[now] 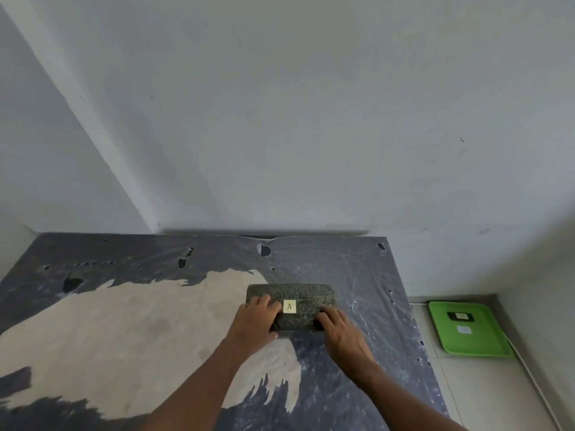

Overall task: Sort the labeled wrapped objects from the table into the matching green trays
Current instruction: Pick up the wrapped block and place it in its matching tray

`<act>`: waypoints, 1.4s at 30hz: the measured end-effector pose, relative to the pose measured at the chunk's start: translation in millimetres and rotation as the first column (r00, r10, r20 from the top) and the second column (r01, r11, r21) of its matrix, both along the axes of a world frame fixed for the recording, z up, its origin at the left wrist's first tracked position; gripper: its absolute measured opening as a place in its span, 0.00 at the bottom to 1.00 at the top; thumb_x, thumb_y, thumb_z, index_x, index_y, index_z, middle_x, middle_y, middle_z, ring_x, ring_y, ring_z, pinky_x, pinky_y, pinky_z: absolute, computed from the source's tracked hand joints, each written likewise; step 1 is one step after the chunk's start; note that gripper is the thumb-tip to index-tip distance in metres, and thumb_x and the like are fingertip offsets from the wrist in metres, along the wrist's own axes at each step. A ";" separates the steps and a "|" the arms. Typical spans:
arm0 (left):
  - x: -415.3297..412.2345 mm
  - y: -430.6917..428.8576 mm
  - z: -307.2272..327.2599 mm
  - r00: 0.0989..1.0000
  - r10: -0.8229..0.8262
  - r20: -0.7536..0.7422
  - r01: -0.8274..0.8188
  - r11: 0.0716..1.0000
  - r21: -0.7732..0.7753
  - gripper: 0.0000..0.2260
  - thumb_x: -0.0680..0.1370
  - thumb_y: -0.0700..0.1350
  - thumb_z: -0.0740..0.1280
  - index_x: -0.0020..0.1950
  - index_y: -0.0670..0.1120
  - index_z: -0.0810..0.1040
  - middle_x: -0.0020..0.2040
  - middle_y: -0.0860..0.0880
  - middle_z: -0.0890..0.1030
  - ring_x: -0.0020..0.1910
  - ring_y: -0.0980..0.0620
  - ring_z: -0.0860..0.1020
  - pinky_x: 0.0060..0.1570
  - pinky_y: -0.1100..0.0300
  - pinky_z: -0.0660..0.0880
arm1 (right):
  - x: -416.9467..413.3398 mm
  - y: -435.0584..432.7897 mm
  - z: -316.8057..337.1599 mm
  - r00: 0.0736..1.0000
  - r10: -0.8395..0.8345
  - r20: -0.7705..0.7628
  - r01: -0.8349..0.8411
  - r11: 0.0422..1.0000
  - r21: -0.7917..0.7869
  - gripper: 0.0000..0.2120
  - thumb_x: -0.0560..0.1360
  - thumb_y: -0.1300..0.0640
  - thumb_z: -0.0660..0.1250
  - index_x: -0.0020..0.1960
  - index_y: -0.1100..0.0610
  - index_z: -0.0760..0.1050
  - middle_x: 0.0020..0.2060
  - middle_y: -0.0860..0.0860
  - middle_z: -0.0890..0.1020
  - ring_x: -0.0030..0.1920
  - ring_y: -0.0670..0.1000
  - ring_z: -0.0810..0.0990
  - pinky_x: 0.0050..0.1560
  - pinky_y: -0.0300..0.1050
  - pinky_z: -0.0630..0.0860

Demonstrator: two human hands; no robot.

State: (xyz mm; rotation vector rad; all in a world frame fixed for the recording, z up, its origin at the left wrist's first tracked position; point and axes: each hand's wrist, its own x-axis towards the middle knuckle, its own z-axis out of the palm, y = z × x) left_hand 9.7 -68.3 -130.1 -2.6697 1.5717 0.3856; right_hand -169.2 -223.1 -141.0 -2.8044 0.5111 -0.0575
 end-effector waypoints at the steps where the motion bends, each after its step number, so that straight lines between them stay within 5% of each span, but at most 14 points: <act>1: -3.3 -0.2 -1.8 1.000 0.020 0.007 -0.020 1.000 0.002 0.23 0.74 0.56 0.69 0.65 0.51 0.69 0.64 0.47 0.73 0.61 0.45 0.73 0.55 0.50 0.76 | -0.9 -0.8 -0.1 1.000 0.011 0.007 -0.011 1.000 -0.002 0.18 0.76 0.62 0.66 0.64 0.52 0.69 0.62 0.52 0.75 0.60 0.51 0.75 0.52 0.45 0.80; 8: 5.5 -12.9 0.7 1.000 0.022 -0.010 -0.022 0.999 -0.047 0.32 0.67 0.64 0.71 0.66 0.50 0.68 0.64 0.47 0.71 0.63 0.44 0.72 0.59 0.48 0.74 | -0.1 -9.9 7.7 1.000 0.024 0.018 -0.024 1.000 0.009 0.14 0.77 0.55 0.63 0.62 0.52 0.71 0.61 0.50 0.75 0.60 0.52 0.75 0.53 0.48 0.79; 12: 18.4 -26.1 -2.8 0.996 -0.029 -0.081 0.034 0.998 0.058 0.54 0.64 0.68 0.73 0.79 0.48 0.49 0.79 0.40 0.53 0.78 0.36 0.54 0.75 0.37 0.58 | -1.9 -21.0 11.2 0.999 -0.041 0.029 0.040 0.998 0.047 0.19 0.77 0.49 0.64 0.66 0.53 0.69 0.65 0.51 0.73 0.62 0.51 0.74 0.54 0.47 0.80; 15: 27.8 -39.8 -5.6 0.989 -0.048 -0.142 0.072 0.982 0.175 0.61 0.62 0.69 0.74 0.80 0.48 0.40 0.81 0.41 0.46 0.79 0.35 0.46 0.75 0.32 0.49 | -5.2 -29.1 12.7 0.998 -0.060 0.018 0.059 0.997 0.058 0.22 0.78 0.48 0.64 0.70 0.52 0.65 0.69 0.51 0.71 0.66 0.51 0.72 0.58 0.47 0.79; 19: 28.4 -46.6 -3.7 0.992 -0.105 -0.069 0.116 0.977 0.177 0.57 0.60 0.68 0.74 0.78 0.46 0.50 0.74 0.42 0.63 0.72 0.38 0.64 0.71 0.34 0.61 | -11.8 -35.3 16.3 0.995 -0.104 0.007 0.103 0.993 0.064 0.25 0.78 0.47 0.64 0.71 0.51 0.62 0.73 0.54 0.67 0.71 0.53 0.68 0.64 0.50 0.75; 23: 9.9 -45.0 -2.7 0.983 -0.153 0.097 0.149 0.988 0.051 0.52 0.59 0.69 0.73 0.75 0.45 0.58 0.68 0.44 0.70 0.64 0.41 0.70 0.64 0.39 0.68 | -20.9 -47.5 21.5 0.993 -0.107 -0.043 0.110 0.992 0.066 0.32 0.77 0.43 0.64 0.75 0.52 0.56 0.76 0.54 0.62 0.74 0.54 0.63 0.69 0.53 0.71; 32: -60.0 -90.7 27.4 0.965 -0.087 0.249 0.111 0.990 -0.084 0.54 0.55 0.73 0.71 0.73 0.44 0.64 0.64 0.45 0.74 0.58 0.43 0.75 0.59 0.44 0.72 | -67.9 -107.9 34.7 0.997 -0.033 -0.073 0.034 0.999 0.019 0.48 0.71 0.37 0.69 0.78 0.53 0.45 0.79 0.57 0.49 0.76 0.58 0.59 0.73 0.57 0.65; 42: -198.7 -178.9 51.7 0.983 0.033 0.183 -0.022 0.998 -0.060 0.57 0.59 0.71 0.72 0.77 0.45 0.53 0.71 0.46 0.66 0.67 0.43 0.67 0.69 0.43 0.63 | -184.7 -212.2 58.4 0.991 0.134 -0.021 -0.135 0.985 -0.105 0.49 0.70 0.36 0.69 0.77 0.62 0.52 0.78 0.61 0.54 0.77 0.58 0.56 0.76 0.52 0.60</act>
